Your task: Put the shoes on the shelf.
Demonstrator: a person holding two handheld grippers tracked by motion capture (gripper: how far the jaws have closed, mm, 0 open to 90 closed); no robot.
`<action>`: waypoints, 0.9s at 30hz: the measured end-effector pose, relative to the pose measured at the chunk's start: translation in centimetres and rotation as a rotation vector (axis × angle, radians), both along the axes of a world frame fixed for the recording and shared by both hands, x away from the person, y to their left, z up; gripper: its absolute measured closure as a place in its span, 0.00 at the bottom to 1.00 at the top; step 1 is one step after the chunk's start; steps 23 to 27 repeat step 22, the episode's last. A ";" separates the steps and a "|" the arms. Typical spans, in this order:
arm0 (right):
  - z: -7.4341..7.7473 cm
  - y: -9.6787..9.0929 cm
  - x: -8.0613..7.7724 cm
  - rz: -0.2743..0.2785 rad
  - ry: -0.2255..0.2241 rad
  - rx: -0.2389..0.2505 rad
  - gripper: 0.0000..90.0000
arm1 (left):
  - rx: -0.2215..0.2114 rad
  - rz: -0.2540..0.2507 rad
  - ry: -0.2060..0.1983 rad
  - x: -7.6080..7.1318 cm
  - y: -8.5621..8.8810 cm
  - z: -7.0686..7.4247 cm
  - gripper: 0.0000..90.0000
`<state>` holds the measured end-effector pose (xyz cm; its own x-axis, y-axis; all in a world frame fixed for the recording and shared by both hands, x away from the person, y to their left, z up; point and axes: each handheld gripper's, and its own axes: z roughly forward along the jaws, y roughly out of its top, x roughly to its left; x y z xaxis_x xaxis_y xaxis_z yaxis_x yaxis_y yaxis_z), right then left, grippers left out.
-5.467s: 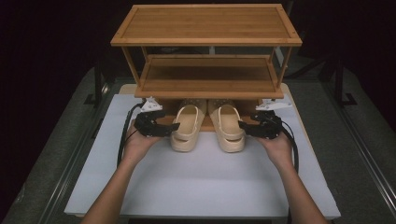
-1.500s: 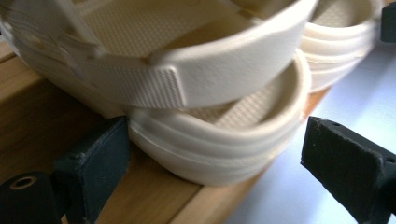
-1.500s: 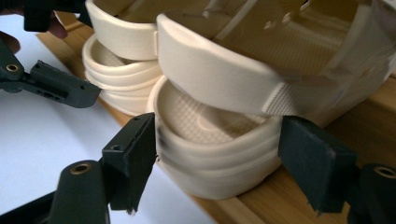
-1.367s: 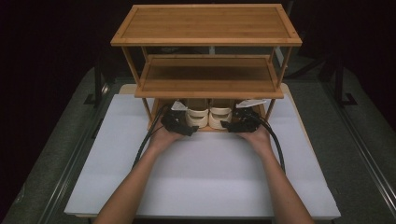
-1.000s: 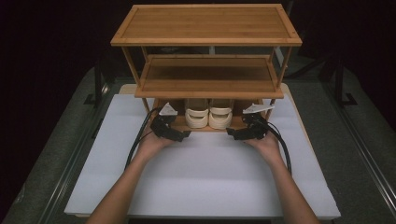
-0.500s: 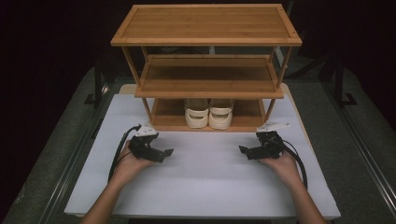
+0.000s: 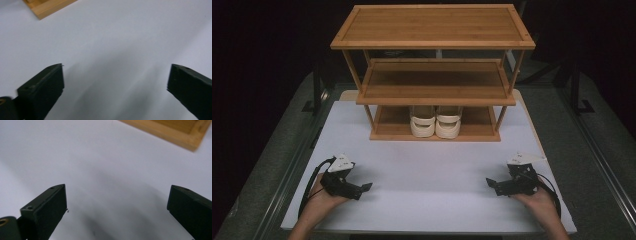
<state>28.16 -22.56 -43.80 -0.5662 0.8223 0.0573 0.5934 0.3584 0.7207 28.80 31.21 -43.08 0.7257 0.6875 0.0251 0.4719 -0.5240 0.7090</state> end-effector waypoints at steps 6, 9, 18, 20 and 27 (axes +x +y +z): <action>-0.6 -2.0 -1.9 -0.045 -0.011 -0.020 0.03 | 0.045 -0.007 -0.026 -1.5 1.5 -0.9 0.00; -1.1 -2.7 -2.6 -0.052 -0.015 -0.051 0.03 | 0.065 -0.015 -0.023 -1.8 2.2 -1.5 0.00; -2.1 -3.3 -2.7 -0.050 0.015 -0.055 0.01 | 0.015 -0.022 0.033 -1.3 2.8 -2.0 0.00; -2.1 -3.2 -2.7 -0.051 0.016 -0.056 0.01 | 0.018 -0.023 0.030 -1.3 2.8 -2.0 0.00; -2.1 -3.2 -2.7 -0.051 0.015 -0.056 0.01 | 0.017 -0.022 0.030 -1.3 2.8 -2.0 0.00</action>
